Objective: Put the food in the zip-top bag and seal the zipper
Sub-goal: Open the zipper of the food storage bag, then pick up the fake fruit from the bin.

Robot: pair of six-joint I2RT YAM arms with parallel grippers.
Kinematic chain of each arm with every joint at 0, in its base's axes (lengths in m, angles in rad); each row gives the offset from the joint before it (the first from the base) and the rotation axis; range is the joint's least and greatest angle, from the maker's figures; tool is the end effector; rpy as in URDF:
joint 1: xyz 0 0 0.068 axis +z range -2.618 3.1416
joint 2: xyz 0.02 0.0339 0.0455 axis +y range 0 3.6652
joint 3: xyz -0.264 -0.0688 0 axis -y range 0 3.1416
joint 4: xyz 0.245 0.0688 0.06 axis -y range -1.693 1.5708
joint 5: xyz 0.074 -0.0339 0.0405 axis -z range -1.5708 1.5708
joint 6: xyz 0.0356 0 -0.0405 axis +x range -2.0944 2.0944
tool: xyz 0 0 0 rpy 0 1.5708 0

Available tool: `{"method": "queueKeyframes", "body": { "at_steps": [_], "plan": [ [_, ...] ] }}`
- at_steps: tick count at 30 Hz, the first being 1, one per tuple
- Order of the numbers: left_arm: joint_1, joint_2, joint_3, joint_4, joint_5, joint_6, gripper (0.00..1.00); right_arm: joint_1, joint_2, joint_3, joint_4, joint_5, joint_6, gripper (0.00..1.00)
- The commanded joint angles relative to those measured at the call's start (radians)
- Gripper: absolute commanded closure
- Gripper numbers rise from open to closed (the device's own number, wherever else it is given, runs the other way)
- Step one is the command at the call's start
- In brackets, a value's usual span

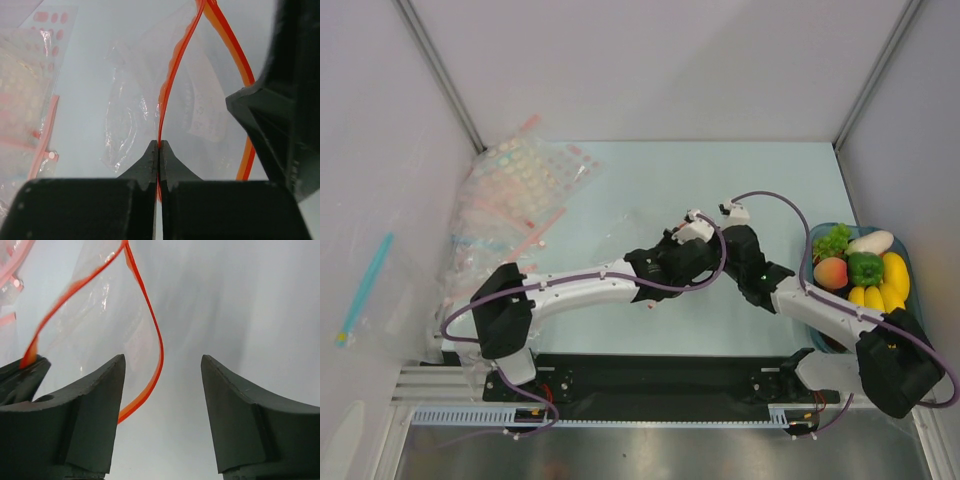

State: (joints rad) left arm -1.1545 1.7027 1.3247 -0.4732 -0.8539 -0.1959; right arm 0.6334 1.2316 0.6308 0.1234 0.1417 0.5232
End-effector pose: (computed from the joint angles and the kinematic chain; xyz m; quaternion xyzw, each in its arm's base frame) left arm 0.1737 -0.3264 0.2673 0.2635 0.8232 0.1022 0.4924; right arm 0.2167 0.1529 0.2233 -0.0102 0.8528 0.2328 0.4673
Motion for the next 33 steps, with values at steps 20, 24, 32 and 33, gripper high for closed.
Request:
{"method": "queueKeyframes", "body": {
  "at_steps": [20,24,32,33],
  "plan": [
    [0.033,-0.048,0.021,0.013,-0.008,-0.039,1.00,-0.021,-0.432,0.210,-0.741,1.104,0.205,0.00],
    [0.032,-0.051,0.019,0.010,-0.007,-0.040,1.00,-0.093,-0.412,0.262,-0.924,1.182,0.368,0.00],
    [0.027,-0.040,0.031,-0.005,-0.027,-0.040,1.00,-0.507,-0.396,0.257,-0.783,0.817,0.255,0.00],
    [0.026,-0.040,0.031,-0.004,-0.030,-0.040,1.00,-0.552,-0.386,0.262,-0.783,0.730,0.267,0.00]
  ]
}}
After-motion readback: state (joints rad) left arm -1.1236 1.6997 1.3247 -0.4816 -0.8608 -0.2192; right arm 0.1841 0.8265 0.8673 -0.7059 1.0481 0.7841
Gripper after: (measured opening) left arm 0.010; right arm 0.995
